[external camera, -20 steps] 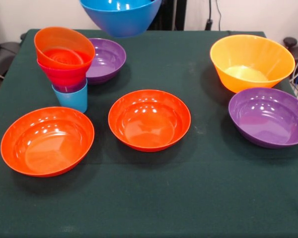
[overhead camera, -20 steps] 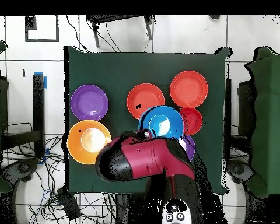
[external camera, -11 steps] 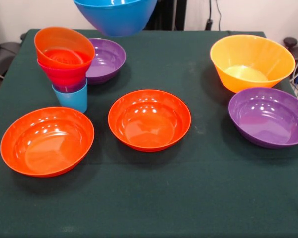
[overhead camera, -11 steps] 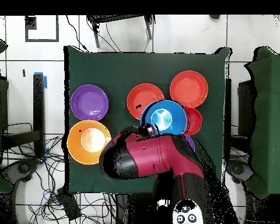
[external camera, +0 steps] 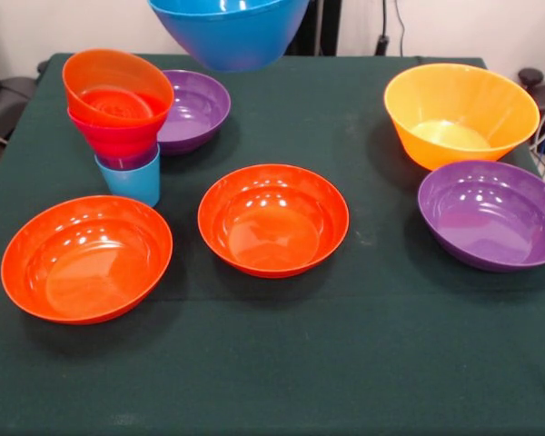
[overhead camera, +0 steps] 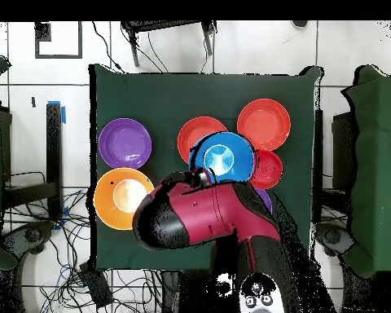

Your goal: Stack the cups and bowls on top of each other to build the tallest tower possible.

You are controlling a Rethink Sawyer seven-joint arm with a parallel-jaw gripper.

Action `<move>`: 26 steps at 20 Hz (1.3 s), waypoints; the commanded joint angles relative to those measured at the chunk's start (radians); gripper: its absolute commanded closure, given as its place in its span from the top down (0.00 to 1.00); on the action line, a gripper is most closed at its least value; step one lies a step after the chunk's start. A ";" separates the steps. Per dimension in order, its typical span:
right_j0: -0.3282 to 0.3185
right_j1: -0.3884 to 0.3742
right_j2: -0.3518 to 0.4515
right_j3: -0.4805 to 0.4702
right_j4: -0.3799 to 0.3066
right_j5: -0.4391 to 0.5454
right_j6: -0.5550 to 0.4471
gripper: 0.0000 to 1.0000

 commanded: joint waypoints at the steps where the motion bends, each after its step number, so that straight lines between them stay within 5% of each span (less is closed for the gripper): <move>1: -0.039 0.016 0.115 0.057 -0.095 0.135 -0.308 0.00; 26: -0.144 0.011 0.233 0.073 -0.189 0.131 -0.313 0.00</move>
